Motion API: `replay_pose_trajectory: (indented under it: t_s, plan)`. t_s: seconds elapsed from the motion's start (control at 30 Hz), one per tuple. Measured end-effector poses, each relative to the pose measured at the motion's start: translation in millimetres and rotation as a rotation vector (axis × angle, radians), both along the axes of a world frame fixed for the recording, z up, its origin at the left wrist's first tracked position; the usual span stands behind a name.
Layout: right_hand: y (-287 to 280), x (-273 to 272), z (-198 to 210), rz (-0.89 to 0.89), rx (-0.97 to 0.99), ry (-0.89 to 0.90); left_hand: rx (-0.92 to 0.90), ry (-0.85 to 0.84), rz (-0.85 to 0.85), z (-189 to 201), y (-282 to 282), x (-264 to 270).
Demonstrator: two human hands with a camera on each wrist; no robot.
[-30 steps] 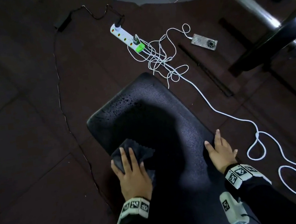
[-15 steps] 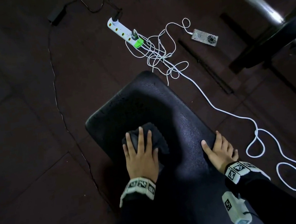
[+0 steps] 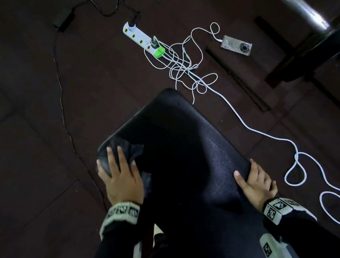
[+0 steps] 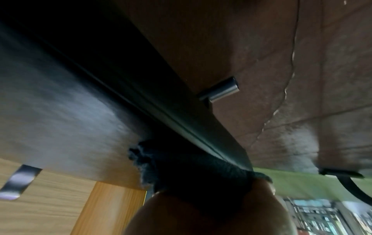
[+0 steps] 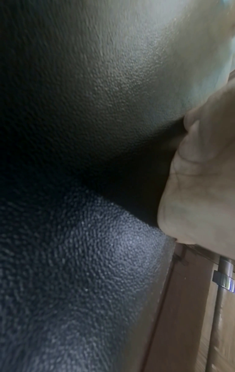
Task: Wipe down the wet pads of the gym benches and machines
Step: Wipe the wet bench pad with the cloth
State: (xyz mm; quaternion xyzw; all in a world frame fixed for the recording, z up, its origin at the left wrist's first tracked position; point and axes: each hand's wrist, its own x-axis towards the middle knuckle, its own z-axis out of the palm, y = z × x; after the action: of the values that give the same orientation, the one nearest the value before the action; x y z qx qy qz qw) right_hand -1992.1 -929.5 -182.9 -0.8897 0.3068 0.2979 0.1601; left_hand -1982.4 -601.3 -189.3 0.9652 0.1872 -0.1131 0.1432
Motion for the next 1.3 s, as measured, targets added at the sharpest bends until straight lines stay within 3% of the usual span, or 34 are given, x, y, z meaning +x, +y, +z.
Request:
replay_pose_trajectory:
  t_s: [0.17,0.3,0.53,0.73,0.83,0.97,1.17,1.3]
  plan:
    - [-1,-1,-1,0.003,0.002,0.002,-0.032,0.042,-0.191,7,-54,-42]
    - [0,-1,0,0.003,0.0,-0.007,-0.048,0.043,-0.291,10,-71,-13]
    - [-1,-1,0,0.006,0.01,0.012,0.011,0.022,-0.183,6,-22,70]
    - [-1,-1,2,0.032,0.02,0.027,0.017,-0.052,0.032,3,8,32]
    - [-1,-1,3,0.039,0.022,0.021,0.029,-0.044,-0.019,4,-16,-7]
    - [0,-1,4,0.047,0.025,0.024,-0.021,0.015,-0.225,10,-64,-25]
    - [-2,0,7,0.051,0.042,0.027,-0.012,0.076,-0.365,12,-58,23]
    - [-1,0,6,0.046,0.032,0.025,0.007,0.114,-0.267,12,-21,56]
